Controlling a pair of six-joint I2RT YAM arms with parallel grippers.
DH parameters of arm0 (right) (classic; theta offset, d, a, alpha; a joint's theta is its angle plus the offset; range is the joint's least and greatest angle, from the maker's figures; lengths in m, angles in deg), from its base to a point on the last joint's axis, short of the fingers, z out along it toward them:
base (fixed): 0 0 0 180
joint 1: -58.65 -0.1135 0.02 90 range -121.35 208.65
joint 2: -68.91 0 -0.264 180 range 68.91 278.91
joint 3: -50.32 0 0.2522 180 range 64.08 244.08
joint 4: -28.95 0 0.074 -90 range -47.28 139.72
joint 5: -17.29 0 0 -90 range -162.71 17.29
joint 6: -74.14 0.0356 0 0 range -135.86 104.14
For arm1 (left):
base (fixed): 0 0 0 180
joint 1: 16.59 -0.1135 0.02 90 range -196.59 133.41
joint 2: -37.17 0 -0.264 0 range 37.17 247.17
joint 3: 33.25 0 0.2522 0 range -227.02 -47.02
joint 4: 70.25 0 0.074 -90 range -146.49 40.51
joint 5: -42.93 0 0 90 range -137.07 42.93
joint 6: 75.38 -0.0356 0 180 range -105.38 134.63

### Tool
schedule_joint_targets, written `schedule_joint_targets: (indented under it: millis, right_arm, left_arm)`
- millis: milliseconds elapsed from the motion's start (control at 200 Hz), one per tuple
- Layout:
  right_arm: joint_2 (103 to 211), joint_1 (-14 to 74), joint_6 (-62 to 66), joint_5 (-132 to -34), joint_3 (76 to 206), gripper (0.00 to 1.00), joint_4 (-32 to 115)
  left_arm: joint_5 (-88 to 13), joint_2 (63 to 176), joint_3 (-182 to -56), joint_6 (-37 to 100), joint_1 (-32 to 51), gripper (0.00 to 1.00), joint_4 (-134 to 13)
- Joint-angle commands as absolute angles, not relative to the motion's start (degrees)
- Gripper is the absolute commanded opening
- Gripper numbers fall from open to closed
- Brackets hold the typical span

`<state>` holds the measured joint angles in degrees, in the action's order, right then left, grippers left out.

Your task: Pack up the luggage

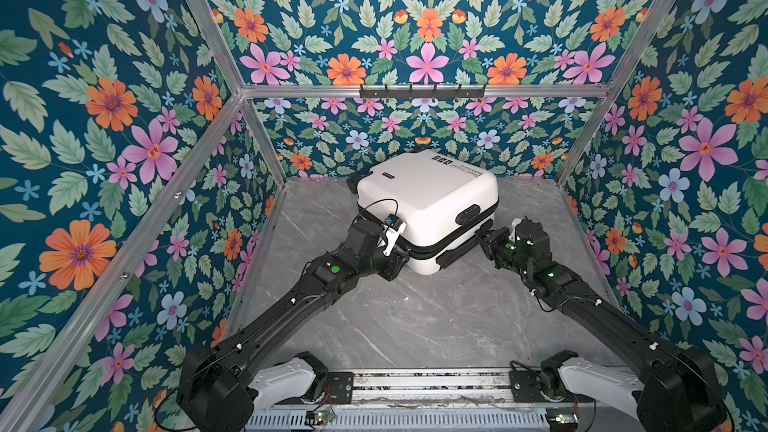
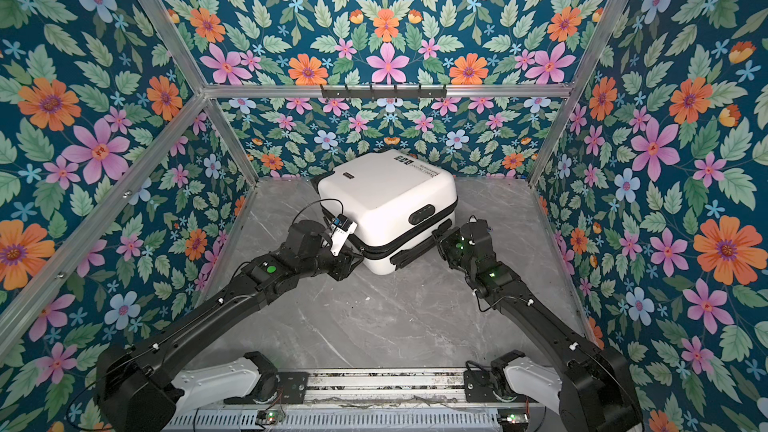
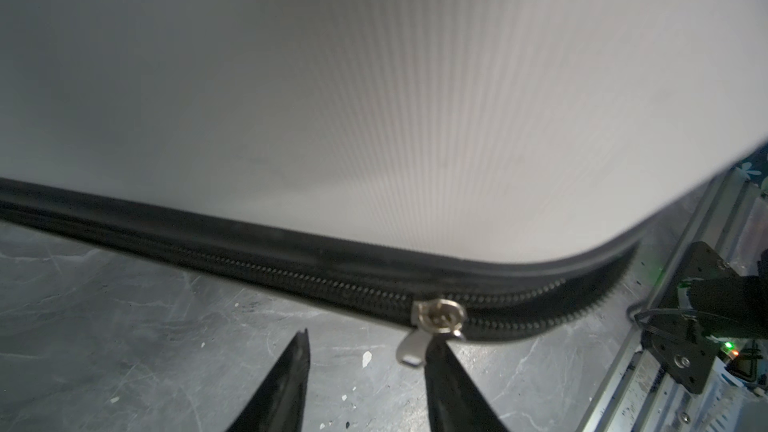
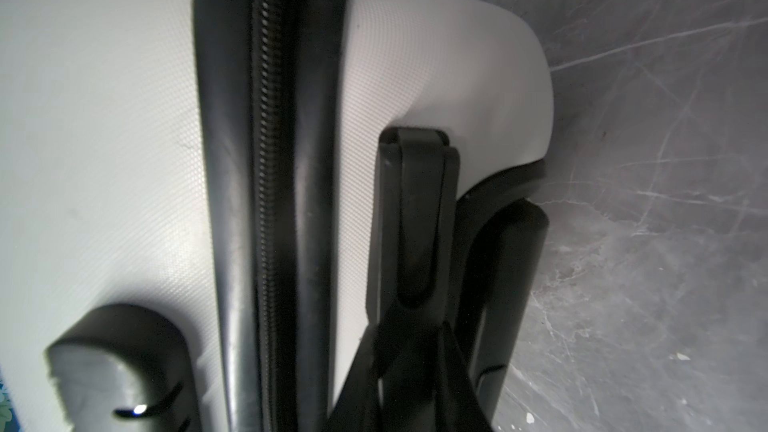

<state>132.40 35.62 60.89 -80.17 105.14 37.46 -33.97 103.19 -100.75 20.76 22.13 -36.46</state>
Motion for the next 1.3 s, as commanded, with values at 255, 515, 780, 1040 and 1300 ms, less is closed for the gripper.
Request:
schedule_joint_targets:
  millis: [255,515,780,1040,1300]
  right_arm:
    - [132.89,35.16,58.33,-83.08,106.45,0.00,19.90]
    - [133.17,34.99,58.34,-83.08,106.53,0.00,19.72]
    - [133.25,34.83,58.32,-82.67,106.53,0.00,19.69]
    - [133.54,34.55,58.54,-82.57,106.45,0.00,19.21]
    - [133.33,34.35,58.75,-82.44,106.18,0.00,19.08]
  left_arm:
    - [-34.12,101.58,-99.04,22.62,22.08,0.47,-43.35]
    - [-35.40,102.03,-99.74,22.62,22.08,0.30,-44.43]
    - [-39.85,100.06,-100.85,21.29,22.08,0.19,-42.57]
    - [-40.66,99.56,-100.98,21.04,22.08,0.24,-41.37]
    - [-36.78,101.03,-100.40,21.38,22.08,0.29,-41.41]
